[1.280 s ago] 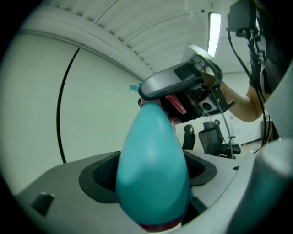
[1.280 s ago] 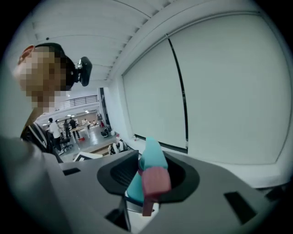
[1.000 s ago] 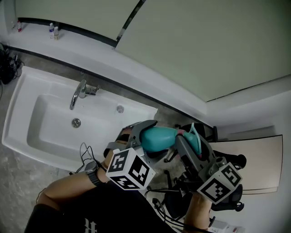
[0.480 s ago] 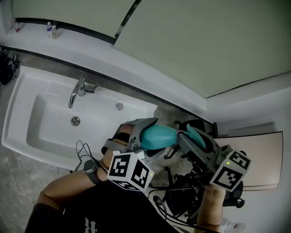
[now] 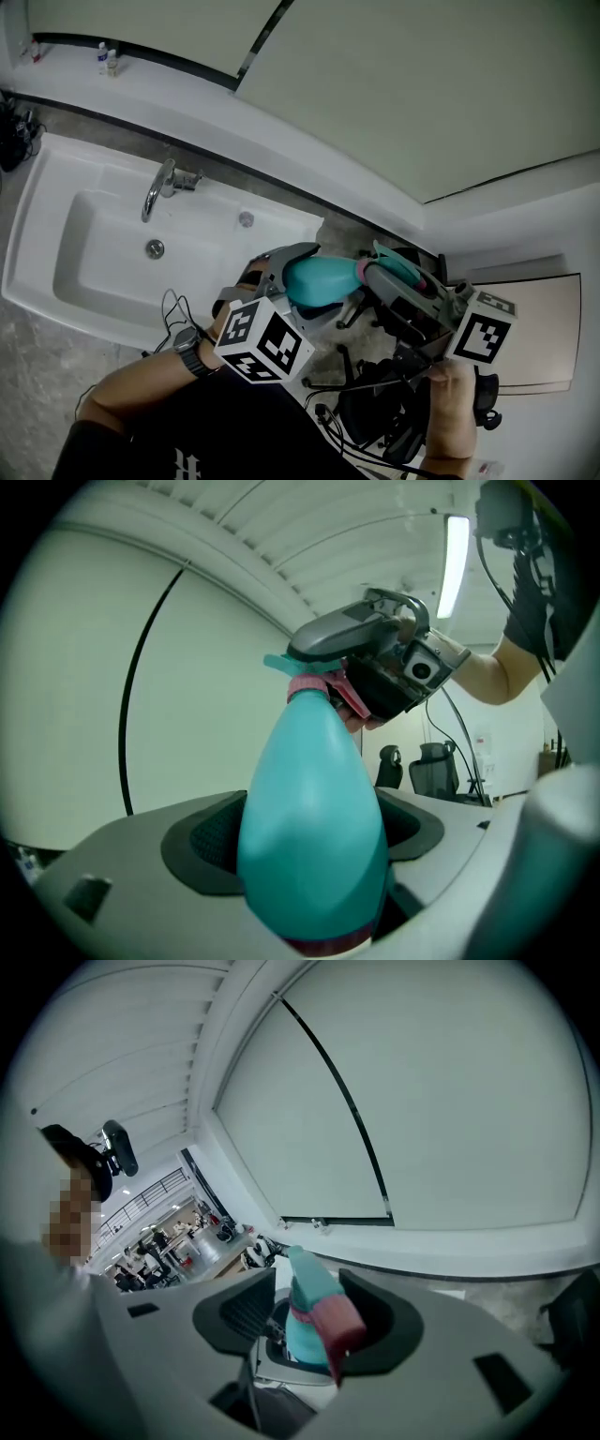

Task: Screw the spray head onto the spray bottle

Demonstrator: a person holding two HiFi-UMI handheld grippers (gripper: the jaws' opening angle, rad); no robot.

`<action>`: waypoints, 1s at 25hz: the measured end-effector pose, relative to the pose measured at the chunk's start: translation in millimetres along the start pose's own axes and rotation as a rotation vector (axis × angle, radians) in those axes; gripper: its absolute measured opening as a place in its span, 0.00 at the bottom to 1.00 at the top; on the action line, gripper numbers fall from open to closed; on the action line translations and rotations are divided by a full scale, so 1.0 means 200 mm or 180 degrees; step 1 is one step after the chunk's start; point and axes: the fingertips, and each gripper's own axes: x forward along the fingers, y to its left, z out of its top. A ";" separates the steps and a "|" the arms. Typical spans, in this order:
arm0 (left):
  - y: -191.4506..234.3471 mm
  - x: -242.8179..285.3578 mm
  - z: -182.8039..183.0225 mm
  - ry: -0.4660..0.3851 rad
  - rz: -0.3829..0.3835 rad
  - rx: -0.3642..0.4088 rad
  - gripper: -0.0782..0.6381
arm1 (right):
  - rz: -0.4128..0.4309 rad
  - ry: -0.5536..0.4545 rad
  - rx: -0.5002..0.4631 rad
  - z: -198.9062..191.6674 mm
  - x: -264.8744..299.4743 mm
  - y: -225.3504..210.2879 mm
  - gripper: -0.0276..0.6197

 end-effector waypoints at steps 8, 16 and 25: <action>0.08 -0.01 0.05 -0.0173 0.0020 -0.0229 0.67 | -0.0053 -0.0100 -0.0345 0.02 -0.08 0.11 0.33; 0.13 -0.01 0.06 -0.0178 0.0040 -0.0304 0.67 | -0.0039 -0.0024 -0.0838 -0.04 -0.10 0.25 0.33; 0.06 -0.03 0.14 -0.0401 -0.0338 -0.0508 0.67 | 0.0363 0.0261 -0.1007 -0.13 -0.05 0.33 0.33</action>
